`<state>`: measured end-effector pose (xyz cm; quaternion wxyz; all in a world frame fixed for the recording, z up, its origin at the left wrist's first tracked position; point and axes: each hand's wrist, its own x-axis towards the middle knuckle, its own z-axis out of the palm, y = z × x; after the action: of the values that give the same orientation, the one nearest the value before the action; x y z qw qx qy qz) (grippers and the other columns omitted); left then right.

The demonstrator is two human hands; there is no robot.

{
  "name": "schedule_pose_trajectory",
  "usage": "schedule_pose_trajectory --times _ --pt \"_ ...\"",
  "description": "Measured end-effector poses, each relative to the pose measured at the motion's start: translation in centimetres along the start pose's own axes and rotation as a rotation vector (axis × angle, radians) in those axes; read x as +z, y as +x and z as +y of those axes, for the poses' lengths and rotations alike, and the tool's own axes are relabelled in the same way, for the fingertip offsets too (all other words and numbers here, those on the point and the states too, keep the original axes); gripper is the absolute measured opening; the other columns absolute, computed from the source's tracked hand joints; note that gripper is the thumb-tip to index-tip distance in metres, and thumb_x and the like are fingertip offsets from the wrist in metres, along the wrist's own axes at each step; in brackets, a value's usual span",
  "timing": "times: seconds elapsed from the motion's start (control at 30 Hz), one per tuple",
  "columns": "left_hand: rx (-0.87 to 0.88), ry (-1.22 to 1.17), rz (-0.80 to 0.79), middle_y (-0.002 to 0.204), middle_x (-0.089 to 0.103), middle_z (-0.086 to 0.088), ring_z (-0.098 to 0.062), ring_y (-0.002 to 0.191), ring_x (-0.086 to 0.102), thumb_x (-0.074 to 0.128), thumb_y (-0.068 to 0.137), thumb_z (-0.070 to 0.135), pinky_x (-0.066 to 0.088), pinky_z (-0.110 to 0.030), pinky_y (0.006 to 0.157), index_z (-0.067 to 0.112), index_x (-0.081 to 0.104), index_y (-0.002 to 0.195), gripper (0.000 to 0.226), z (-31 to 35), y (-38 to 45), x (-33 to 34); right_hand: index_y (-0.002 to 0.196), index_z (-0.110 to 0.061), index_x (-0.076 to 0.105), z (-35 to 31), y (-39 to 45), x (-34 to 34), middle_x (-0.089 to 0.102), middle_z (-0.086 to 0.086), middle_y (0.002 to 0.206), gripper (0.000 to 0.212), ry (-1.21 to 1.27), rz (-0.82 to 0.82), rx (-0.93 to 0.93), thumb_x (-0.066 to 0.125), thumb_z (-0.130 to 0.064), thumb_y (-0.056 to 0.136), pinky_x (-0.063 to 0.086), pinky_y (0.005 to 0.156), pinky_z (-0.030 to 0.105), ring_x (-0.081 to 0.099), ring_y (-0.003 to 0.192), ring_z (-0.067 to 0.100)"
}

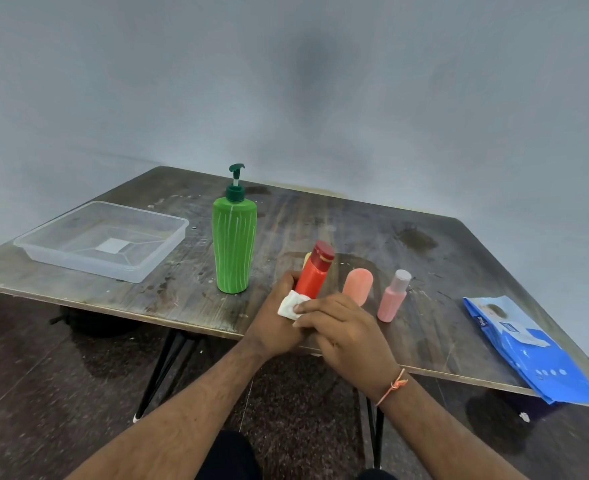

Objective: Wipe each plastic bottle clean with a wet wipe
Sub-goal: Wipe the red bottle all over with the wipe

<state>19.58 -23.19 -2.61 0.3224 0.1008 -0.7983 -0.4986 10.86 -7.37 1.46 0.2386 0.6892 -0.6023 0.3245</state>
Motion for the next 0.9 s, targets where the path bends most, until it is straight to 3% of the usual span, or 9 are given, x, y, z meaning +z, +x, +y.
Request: schedule_pose_trajectory --times 0.1,0.2,0.37,0.47,0.57,0.7,0.8,0.9 --pt "0.028 -0.009 0.022 0.100 0.066 -0.003 -0.017 0.086 0.069 0.075 0.081 0.022 0.060 -0.043 0.073 0.025 0.040 0.128 0.059 0.4 -0.2 0.0 0.099 -0.016 0.079 -0.4 -0.6 0.2 0.075 -0.011 0.121 0.024 0.058 0.059 0.119 0.072 0.004 0.089 0.058 0.095 0.036 0.069 0.112 0.013" --pt "0.055 -0.008 0.016 0.102 0.063 0.001 -0.005 0.084 0.064 0.071 0.080 0.031 0.059 -0.038 0.073 0.026 0.032 0.133 0.066 0.6 -0.4 0.3 0.097 -0.015 0.079 -0.7 -1.0 0.1 0.077 -0.011 0.118 0.022 0.102 0.124 0.194 0.075 0.004 0.089 0.059 0.094 0.035 0.069 0.113 0.006" --pt "0.067 -0.005 0.039 0.107 0.061 0.004 -0.001 0.087 0.063 0.071 0.081 0.032 0.057 -0.026 0.075 0.021 0.033 0.133 0.066 1.0 -0.5 0.6 0.098 -0.012 0.080 -1.1 -1.4 0.2 0.078 -0.009 0.114 0.017 0.160 0.173 0.290 0.070 0.001 0.092 0.060 0.097 0.037 0.070 0.114 0.005" --pt "0.036 -0.011 0.050 0.114 0.060 0.006 0.001 0.091 0.064 0.076 0.073 0.045 0.057 -0.024 0.079 0.022 0.037 0.131 0.074 1.3 -0.4 0.7 0.098 -0.011 0.080 -1.1 -1.8 -0.2 0.078 -0.007 0.110 0.025 0.178 0.208 0.380 0.067 0.007 0.087 0.061 0.097 0.035 0.072 0.111 0.005" --pt "-0.008 0.004 0.047 0.115 0.065 0.006 -0.001 0.093 0.067 0.081 0.069 0.051 0.057 -0.022 0.078 0.024 0.045 0.128 0.074 0.9 -0.1 0.5 0.100 -0.014 0.080 -1.3 -1.6 -0.5 0.076 -0.011 0.107 0.029 0.198 0.194 0.488 0.070 0.010 0.088 0.059 0.095 0.027 0.071 0.105 0.002" --pt "-0.014 0.016 0.091 0.108 0.071 -0.002 -0.016 0.090 0.072 0.090 0.063 0.051 0.061 -0.033 0.076 0.025 0.062 0.118 0.066 0.4 0.3 0.4 0.106 -0.028 0.076 -1.2 -1.2 -1.7 0.073 -0.021 0.109 0.028 0.193 0.102 0.695 0.072 -0.004 0.094 0.050 0.092 0.009 0.065 0.105 -0.008" --pt "-0.093 -0.139 0.118 0.096 0.077 -0.008 -0.020 0.085 0.075 0.089 0.067 0.045 0.061 -0.039 0.076 0.019 0.075 0.110 0.052 1.7 -0.1 1.2 0.127 -0.034 0.069 -0.4 -1.3 -2.9 0.073 -0.019 0.111 0.039 0.305 0.060 0.947 0.075 -0.013 0.095 0.055 0.092 0.018 0.067 0.104 -0.002" --pt "-0.176 -0.263 0.092 0.092 0.080 -0.011 -0.023 0.084 0.075 0.084 0.071 0.048 0.062 -0.043 0.079 0.018 0.080 0.105 0.045 3.4 -0.8 2.5 0.136 -0.036 0.065 0.4 -1.8 -4.0 0.075 -0.009 0.102 0.054 0.443 0.071 1.044 0.079 -0.013 0.089 0.064 0.091 0.041 0.072 0.098 0.010"
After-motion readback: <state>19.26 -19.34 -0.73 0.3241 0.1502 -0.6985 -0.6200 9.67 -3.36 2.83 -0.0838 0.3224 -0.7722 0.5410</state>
